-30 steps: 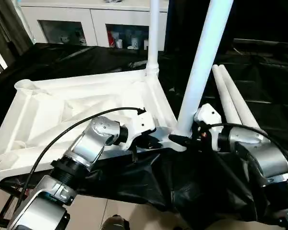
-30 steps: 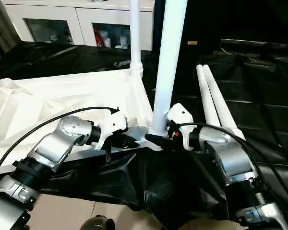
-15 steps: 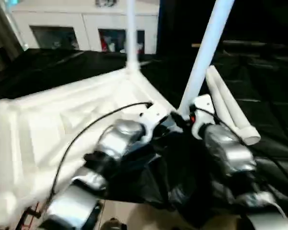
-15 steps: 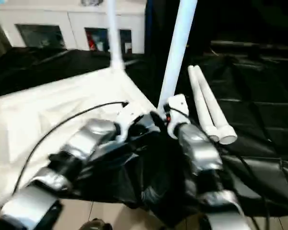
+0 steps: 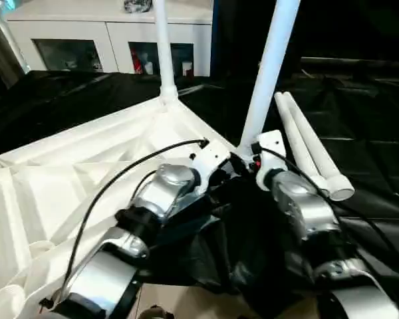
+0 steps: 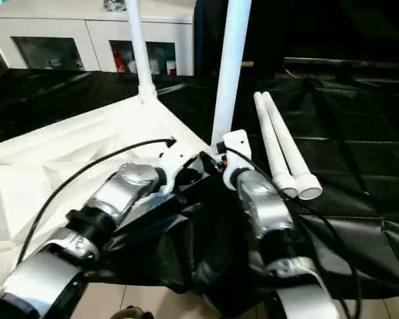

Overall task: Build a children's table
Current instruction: Rotate leg to tighten

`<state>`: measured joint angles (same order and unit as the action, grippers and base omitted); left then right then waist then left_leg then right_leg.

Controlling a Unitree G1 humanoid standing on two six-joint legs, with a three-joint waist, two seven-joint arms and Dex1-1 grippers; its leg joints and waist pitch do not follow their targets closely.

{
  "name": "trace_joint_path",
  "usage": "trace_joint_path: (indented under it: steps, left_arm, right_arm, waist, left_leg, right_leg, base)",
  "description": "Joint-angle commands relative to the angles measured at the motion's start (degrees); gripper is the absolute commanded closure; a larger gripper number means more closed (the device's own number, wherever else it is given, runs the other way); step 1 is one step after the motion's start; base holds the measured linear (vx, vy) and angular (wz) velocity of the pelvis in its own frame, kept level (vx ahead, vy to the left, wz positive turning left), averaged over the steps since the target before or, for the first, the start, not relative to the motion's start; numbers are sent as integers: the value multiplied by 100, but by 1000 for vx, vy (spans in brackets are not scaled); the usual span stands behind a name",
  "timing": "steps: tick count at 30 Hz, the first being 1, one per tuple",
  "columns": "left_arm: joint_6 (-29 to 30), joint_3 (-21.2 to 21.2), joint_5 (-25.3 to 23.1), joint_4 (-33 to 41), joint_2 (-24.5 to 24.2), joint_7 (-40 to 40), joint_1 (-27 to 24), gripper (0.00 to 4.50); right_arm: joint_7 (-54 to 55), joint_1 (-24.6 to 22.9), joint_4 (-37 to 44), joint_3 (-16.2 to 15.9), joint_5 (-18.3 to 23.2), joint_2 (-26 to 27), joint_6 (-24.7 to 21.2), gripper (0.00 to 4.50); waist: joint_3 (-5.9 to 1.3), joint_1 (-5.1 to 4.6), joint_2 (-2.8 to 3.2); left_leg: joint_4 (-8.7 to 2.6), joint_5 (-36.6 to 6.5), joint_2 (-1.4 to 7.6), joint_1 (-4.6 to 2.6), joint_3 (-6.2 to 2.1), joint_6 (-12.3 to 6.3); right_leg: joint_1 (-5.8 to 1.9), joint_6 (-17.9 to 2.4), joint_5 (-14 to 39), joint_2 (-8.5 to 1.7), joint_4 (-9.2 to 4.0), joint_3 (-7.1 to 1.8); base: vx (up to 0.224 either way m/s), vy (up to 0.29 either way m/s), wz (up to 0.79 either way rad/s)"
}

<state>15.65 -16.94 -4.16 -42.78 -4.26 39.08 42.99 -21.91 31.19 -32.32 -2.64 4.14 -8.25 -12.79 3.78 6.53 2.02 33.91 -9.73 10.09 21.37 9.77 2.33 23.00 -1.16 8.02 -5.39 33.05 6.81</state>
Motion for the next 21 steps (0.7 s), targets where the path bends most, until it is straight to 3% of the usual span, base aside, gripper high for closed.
trace_joint_path:
  steps: [1,6,10,16,21]
  left_arm:
    - [-325,-173,68,370,-39,433,-23,450]
    - [-525,-379,266,961,-505,1403,-468,450]
    - [-563,-539,357,1535,-938,2086,-811,450]
    - [-483,-625,419,1908,-1231,2516,-1001,450]
    - [-401,-635,418,2113,-1458,2746,-1119,450]
  right_arm:
    - [-566,-138,216,-302,42,-74,-33,81]
    - [-1825,-604,1070,-668,115,-892,-9,81]
    - [-2822,-1026,1848,-813,326,-1633,-71,81]
    - [-3311,-1239,2274,-759,539,-1972,-269,81]
    - [-3593,-1364,2491,-853,585,-2194,-381,81]
  waist:
    - [-504,54,-27]
    - [-487,101,-12]
    - [-447,175,-6]
    - [-417,190,-7]
    - [-422,198,4]
  left_leg:
    - [-388,-1351,280,-40,-115,-246]
    - [-396,-1409,321,-58,-111,-289]
    - [-431,-1788,354,-100,-112,-192]
    - [-439,-1964,342,-118,-120,-147]
    - [-444,-1957,341,-104,-131,-135]
  right_leg:
    - [-352,-991,1549,-442,-374,-313]
    - [-352,-1057,1471,-425,-356,-317]
    - [-318,-930,2029,-435,-410,-338]
    - [-281,-801,2488,-445,-467,-333]
    - [-279,-775,2487,-439,-465,-329]
  base:
    - [0,0,0]
    - [0,0,0]
    - [0,0,0]
    - [0,0,0]
    - [0,0,0]
